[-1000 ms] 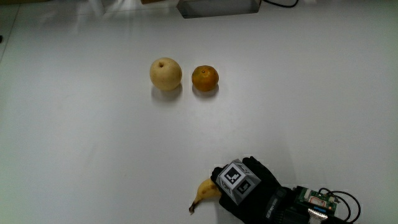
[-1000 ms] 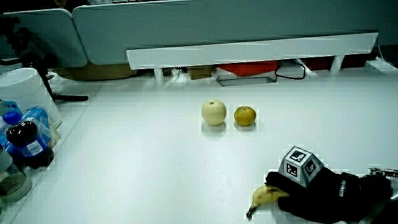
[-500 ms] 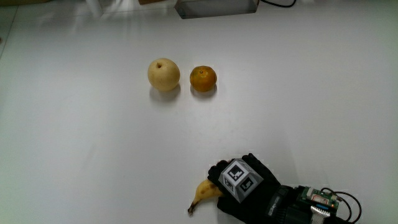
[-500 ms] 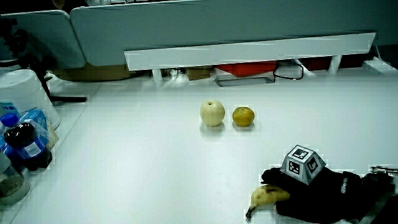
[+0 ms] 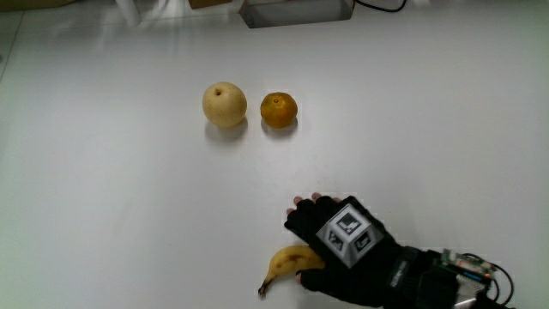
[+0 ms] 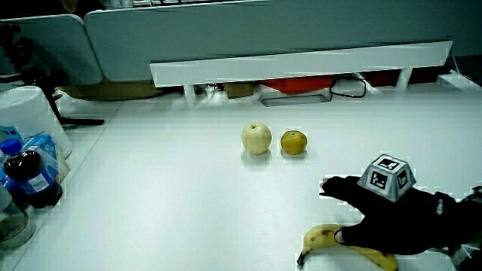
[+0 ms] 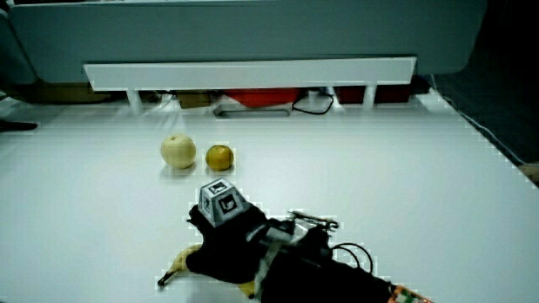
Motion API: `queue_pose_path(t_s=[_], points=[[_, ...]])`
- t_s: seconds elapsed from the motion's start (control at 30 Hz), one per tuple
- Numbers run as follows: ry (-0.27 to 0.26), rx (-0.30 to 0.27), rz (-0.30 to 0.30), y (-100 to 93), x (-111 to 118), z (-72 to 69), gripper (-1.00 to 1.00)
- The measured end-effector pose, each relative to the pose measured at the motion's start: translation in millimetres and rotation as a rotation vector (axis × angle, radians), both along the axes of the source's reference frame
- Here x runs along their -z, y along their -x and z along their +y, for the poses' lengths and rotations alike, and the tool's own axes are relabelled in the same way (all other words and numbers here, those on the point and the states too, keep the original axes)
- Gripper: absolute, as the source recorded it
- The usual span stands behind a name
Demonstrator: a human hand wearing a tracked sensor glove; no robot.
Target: Place banana
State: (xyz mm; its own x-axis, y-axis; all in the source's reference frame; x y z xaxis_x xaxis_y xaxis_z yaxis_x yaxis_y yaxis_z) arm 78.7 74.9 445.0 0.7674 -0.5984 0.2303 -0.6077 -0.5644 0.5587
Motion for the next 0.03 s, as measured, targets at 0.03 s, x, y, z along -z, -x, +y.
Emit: queue_pose_path(t_s=[0.03], points=[[-0.007, 0.009, 0.006, -5.5, -3.1, -1.9, -1.0]])
